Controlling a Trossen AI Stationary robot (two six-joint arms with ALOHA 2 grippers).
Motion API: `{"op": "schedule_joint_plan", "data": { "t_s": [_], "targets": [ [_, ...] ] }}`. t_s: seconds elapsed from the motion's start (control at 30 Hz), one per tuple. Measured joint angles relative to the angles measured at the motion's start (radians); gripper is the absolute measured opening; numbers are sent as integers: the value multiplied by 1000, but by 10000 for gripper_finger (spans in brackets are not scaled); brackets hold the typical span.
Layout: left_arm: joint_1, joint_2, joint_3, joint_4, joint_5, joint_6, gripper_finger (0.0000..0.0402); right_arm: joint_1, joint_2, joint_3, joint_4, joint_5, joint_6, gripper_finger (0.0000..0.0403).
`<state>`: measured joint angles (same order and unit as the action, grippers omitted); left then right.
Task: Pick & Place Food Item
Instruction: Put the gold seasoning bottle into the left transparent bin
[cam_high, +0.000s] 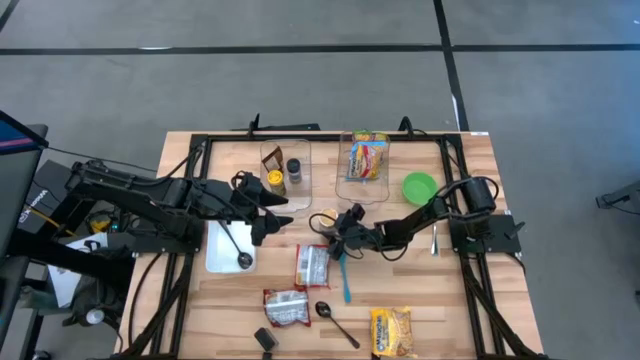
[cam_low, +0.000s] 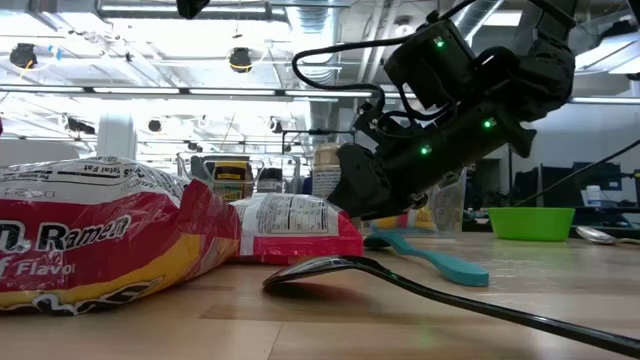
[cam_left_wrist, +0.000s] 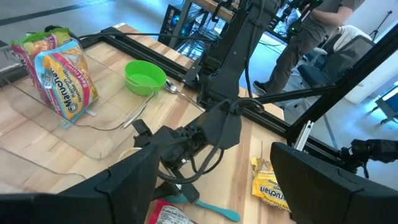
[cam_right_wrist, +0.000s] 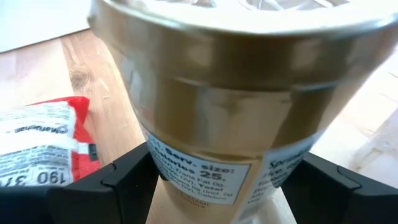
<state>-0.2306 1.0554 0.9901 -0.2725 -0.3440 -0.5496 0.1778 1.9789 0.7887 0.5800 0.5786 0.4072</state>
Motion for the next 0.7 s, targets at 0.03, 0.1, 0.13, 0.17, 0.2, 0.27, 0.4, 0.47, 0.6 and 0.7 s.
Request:
{"op": "schedule_joint_plan", "data": {
  "t_s": [0.03,0.1,0.13,0.17,0.2,0.27,0.4,0.47,0.6,0.7],
  "targets": [
    [0,0,0,0,0,17,302,4,0,0,0,-3,-4,286],
    [0,0,0,0,0,48,302,15,-2,0,1,-3,-22,286],
    [0,0,0,1,-1,52,302,19,-2,0,1,-4,-24,286],
    [0,0,0,0,-1,53,302,22,-2,0,1,-4,-24,286],
    [0,0,0,0,-1,54,302,26,-2,0,1,-4,-24,286],
    [0,0,0,0,-1,55,302,33,-2,0,1,-5,-25,286],
    [0,0,0,1,-2,128,302,38,-25,0,1,-5,-26,285],
    [0,0,0,1,-4,187,302,38,-47,0,-8,-5,-43,285],
    [0,0,0,1,-6,301,302,38,-114,0,-19,-26,-120,285],
    [2,0,0,1,-5,382,302,38,-178,0,-68,-63,-128,285]
  ]
}}
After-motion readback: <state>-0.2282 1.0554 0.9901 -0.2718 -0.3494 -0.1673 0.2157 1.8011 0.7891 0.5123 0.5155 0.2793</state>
